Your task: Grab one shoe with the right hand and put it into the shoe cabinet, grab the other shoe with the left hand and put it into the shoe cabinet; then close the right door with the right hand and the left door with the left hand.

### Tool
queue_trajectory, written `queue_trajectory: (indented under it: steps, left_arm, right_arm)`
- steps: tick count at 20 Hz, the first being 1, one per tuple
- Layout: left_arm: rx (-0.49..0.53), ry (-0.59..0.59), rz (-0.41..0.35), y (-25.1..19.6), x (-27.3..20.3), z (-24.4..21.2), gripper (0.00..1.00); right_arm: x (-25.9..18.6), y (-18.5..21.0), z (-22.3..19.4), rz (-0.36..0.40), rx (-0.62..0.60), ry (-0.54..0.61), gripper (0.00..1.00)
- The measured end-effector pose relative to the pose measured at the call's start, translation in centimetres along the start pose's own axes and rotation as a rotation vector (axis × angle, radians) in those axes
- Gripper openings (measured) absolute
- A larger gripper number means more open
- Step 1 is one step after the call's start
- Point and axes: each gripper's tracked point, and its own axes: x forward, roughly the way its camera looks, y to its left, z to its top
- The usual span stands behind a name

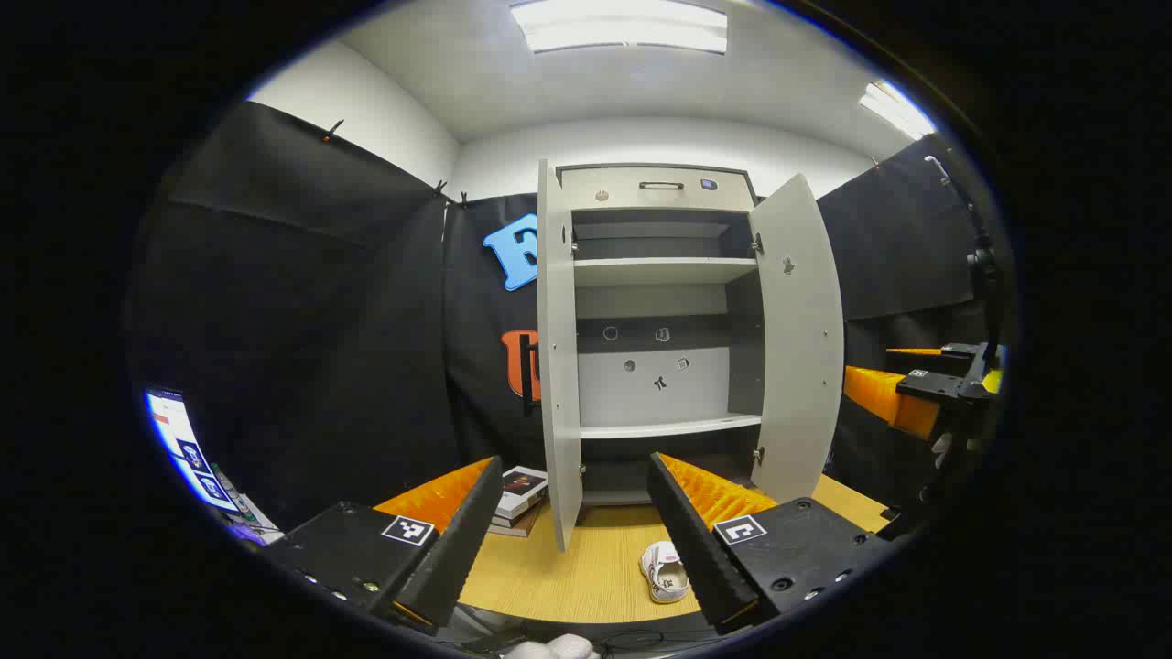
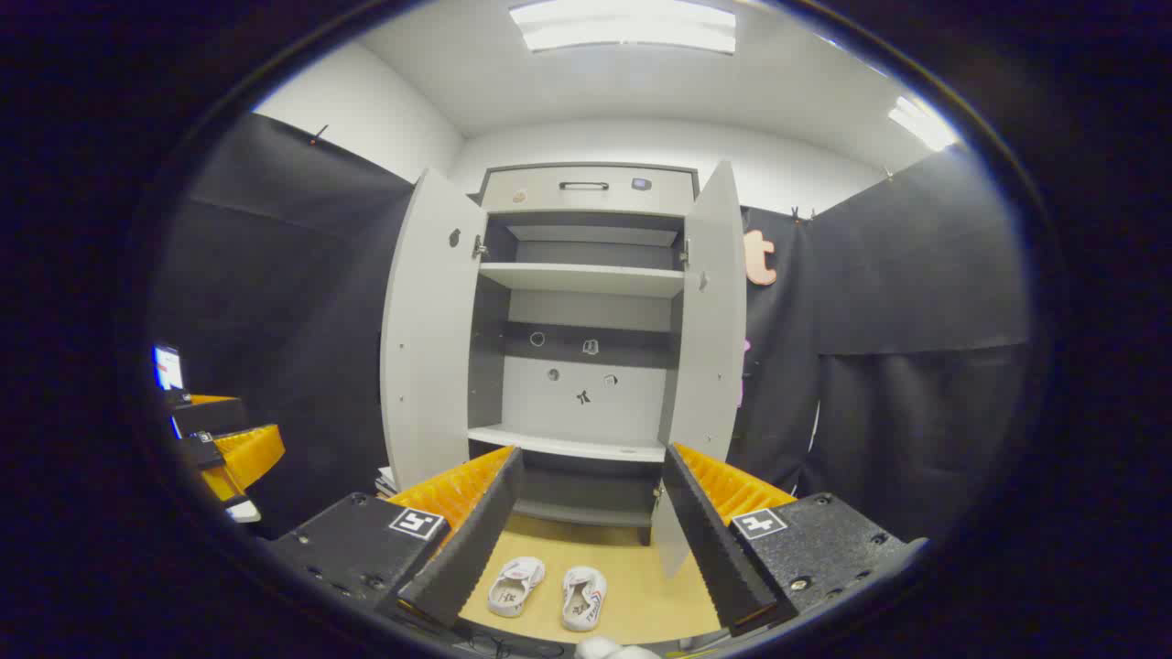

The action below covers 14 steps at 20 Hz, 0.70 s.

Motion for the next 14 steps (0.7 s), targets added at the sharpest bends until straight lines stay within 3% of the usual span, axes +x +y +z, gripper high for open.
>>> queue_trajectory:
  steps: [14]
  left_arm:
    - [-0.005,0.003,-0.003,0.27,0.35,-0.32,0.95]
  right_arm:
    - [0.44,-0.26,-0.71,-0.027,-0.005,0.018,0.99]
